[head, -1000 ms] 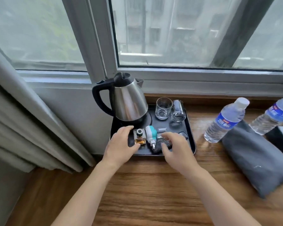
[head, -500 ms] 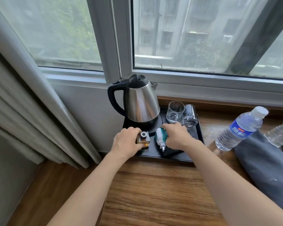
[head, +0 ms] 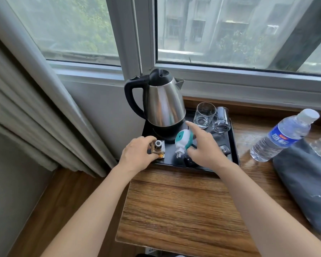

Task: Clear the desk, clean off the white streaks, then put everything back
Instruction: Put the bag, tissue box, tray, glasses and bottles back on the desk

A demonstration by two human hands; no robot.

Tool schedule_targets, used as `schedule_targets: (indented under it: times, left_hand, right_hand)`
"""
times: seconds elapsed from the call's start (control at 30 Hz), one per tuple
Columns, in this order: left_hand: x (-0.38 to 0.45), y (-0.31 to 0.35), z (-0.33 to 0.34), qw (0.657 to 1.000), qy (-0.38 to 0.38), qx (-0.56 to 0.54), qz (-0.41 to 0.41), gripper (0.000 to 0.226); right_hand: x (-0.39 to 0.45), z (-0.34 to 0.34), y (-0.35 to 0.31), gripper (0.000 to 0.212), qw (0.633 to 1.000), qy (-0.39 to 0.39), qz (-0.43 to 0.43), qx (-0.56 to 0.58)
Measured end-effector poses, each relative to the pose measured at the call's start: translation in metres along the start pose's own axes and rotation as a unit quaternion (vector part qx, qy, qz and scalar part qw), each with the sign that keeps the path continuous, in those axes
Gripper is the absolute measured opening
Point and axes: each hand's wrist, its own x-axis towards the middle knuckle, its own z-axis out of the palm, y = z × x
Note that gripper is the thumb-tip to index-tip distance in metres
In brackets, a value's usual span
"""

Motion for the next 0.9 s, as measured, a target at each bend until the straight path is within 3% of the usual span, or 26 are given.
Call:
schedule_targets:
  times: [0.17,0.33,0.47,0.53,0.6,0.67,0.77,0.9]
  left_hand:
    - [0.002,0.023,0.016,1.0,0.02,-0.021,-0.007,0.06]
    - [0.011,0.045,0.032,0.999,0.032,-0.029,0.006,0.063]
    - [0.002,0.052,0.032,0.997,0.012,-0.075,-0.003,0.067]
    - [-0.009,0.046,0.025,0.993,0.044,-0.109,-0.015,0.06]
    - [-0.024,0.035,0.015,0.978,0.072,-0.196,-0.018,0.058]
    - [-0.042,0.024,-0.003,0.962,0.041,-0.269,0.006,0.067]
    - [-0.057,0.016,-0.033,0.968,-0.04,-0.24,0.059,0.075]
    - [-0.042,0.022,-0.043,0.989,-0.033,-0.121,0.08,0.073]
  right_hand:
    - [-0.028,0.007,-0.001,0.064,0.991,0.114,0.004,0.075]
    - [-0.048,0.008,-0.004,0.057,0.974,0.179,0.013,0.135]
    - [-0.061,0.014,-0.011,0.062,0.972,0.195,0.02,0.132]
    - [-0.067,0.022,-0.013,0.064,0.972,0.19,0.019,0.136]
    - [-0.07,0.031,-0.02,0.065,0.974,0.18,0.001,0.139]
    - [-0.07,0.042,-0.029,0.069,0.976,0.17,-0.02,0.132]
    - [-0.065,0.059,-0.041,0.064,0.979,0.169,-0.038,0.108]
    - [-0.058,0.074,-0.056,0.063,0.978,0.164,-0.038,0.12]
